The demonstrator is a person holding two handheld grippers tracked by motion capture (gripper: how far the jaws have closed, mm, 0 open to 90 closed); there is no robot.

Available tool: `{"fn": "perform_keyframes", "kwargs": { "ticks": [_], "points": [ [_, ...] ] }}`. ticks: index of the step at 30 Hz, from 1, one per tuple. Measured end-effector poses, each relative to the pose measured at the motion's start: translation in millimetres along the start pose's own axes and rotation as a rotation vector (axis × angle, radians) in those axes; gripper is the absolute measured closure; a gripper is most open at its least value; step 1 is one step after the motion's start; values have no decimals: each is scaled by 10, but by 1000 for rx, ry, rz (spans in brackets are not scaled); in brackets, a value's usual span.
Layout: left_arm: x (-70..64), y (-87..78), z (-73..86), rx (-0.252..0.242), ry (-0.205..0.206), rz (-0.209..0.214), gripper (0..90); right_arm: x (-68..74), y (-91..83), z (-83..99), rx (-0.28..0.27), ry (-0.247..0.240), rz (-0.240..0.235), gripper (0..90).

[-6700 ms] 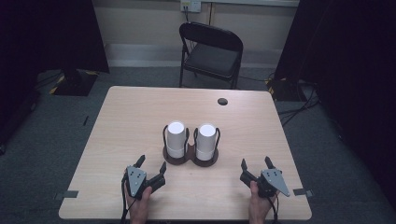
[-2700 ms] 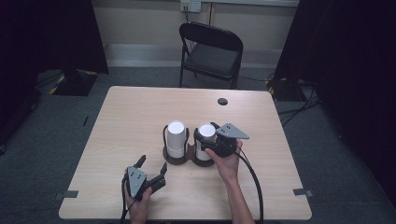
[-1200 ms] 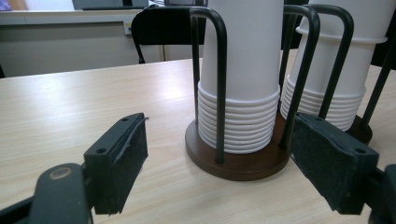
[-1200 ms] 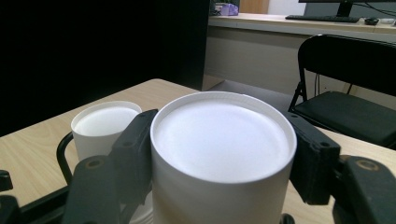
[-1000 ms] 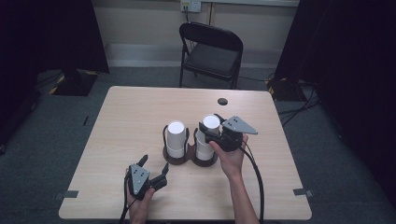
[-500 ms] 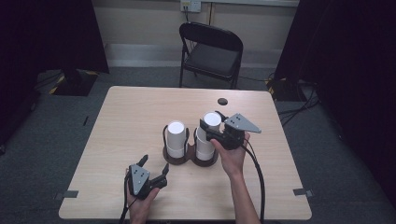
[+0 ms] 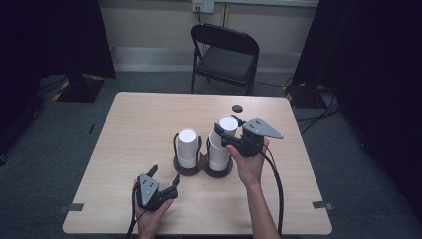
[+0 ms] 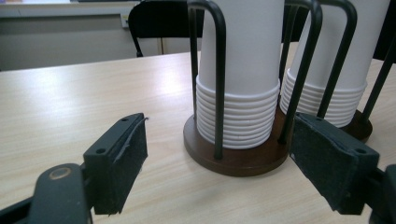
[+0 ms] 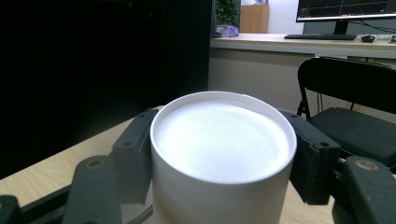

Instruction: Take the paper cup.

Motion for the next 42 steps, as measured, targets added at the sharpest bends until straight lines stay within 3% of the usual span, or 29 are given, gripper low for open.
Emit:
{"fn": "perform_keyframes", "kwargs": {
  "ticks": [11, 24, 27, 36, 39, 42],
  "points": [
    [18, -15, -13, 6, -53, 44, 200, 9, -83, -139, -30, -12, -9, 338],
    [-35, -42, -55, -2, -107, 106, 247, -35, -413, -169, -93, 53, 7, 338],
    [-61, -45, -79, -15, -129, 116, 242, -59, -498, -135, -91, 84, 9, 338],
    [-195, -35, -139, -30, -127, 170, 284, -37, -719, 79, -94, 137, 15, 338],
    [-247, -31, -179, -46, -134, 190, 286, -24, -785, 157, -101, 178, 3, 338],
    [-305, -56, -234, -79, -114, 214, 305, 1, -812, 241, -93, 219, -13, 338]
  ]
}}
Point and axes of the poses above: each handheld gripper's, and its own axes: y roughly forward along the jaws, z roughly out of its underside, x roughly to its left, the point moved 8 cm from there along y, roughly forward along the jaws
